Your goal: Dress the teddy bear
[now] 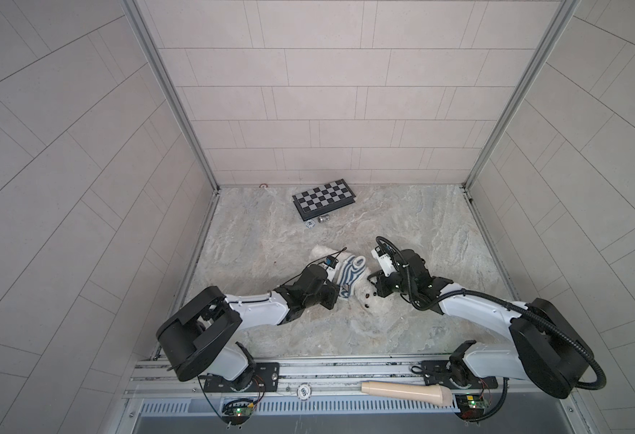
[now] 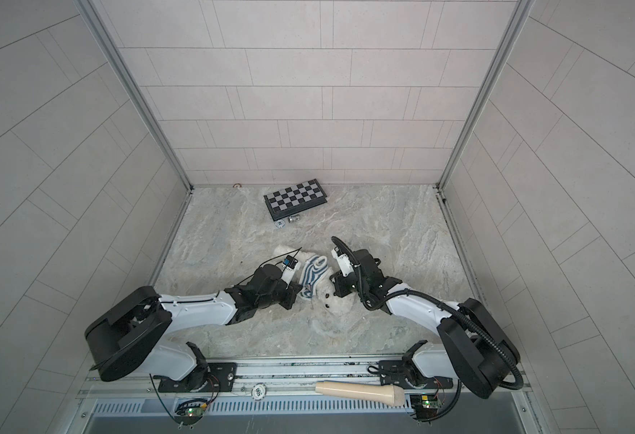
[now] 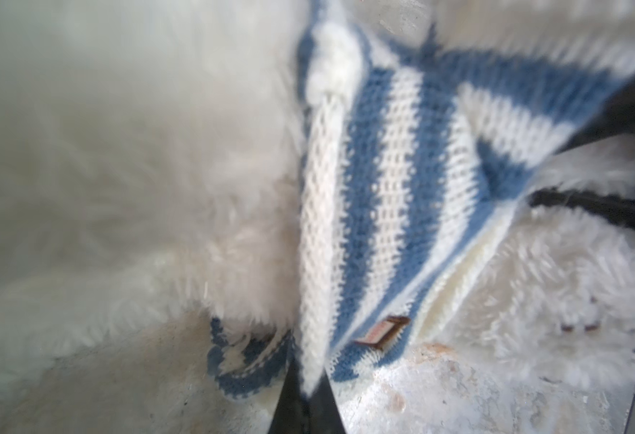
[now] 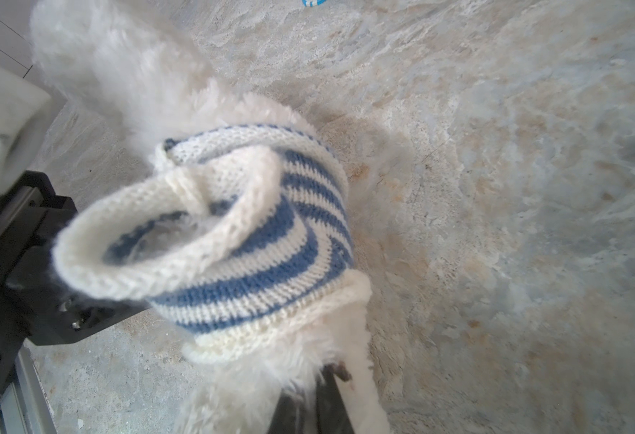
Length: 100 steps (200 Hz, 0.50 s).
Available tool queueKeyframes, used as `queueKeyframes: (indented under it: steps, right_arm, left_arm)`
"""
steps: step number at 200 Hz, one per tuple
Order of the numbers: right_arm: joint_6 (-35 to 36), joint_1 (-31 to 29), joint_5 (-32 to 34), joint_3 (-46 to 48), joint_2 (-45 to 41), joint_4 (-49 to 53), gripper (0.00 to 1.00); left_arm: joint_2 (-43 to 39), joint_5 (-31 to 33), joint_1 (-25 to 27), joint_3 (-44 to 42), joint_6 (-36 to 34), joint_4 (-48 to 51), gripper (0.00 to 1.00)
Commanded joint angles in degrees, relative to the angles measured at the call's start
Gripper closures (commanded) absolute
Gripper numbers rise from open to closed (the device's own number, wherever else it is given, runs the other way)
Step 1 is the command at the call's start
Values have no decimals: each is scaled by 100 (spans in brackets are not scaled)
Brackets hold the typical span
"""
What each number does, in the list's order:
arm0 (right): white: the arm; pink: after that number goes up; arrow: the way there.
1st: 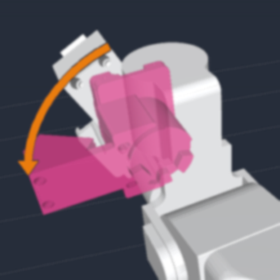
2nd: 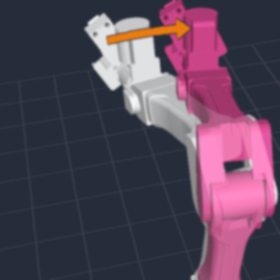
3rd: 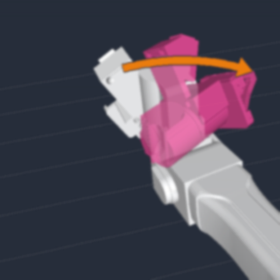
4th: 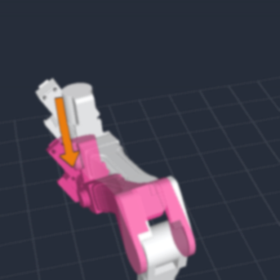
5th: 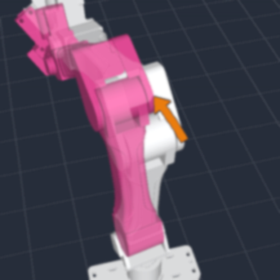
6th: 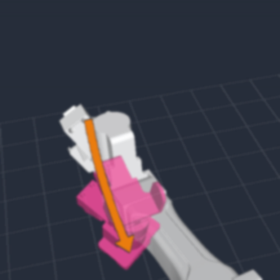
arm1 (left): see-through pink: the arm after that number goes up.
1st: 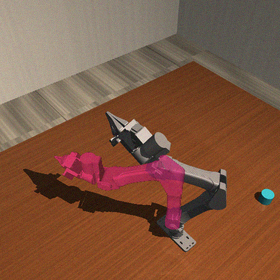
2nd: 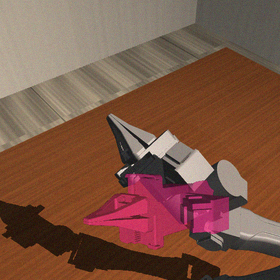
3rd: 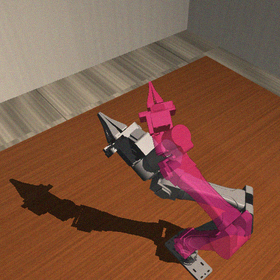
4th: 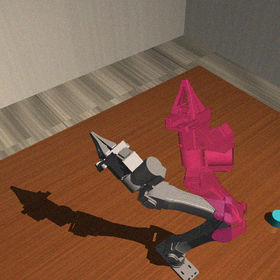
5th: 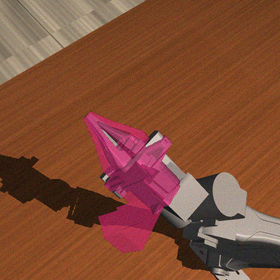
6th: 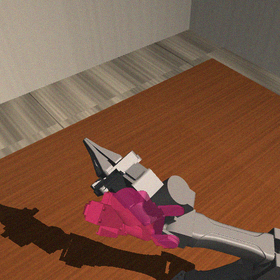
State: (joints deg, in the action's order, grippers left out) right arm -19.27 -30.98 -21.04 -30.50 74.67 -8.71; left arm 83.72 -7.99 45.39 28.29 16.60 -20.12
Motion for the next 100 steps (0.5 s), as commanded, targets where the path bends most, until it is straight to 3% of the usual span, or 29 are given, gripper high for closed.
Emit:
queueKeyframes:
  steps: [1, 49, 80, 100]
  right_arm:
    - [-125, 195, 446, 102, 33, 238, 100]
    - [18, 166, 51, 30, -4, 119, 100]
    - [593, -286, -115, 43, -438, -150, 100]
    - [932, -646, -192, 106, -823, -270, 100]
  left_arm:
    - [65, 364, -50, -381, 95, 702, 100]
    - [-303, -76, 379, -550, 76, -70, 100]
    - [-401, -416, 471, -214, 10, -379, 100]
    - [-283, -291, 462, 36, 12, -279, 100]
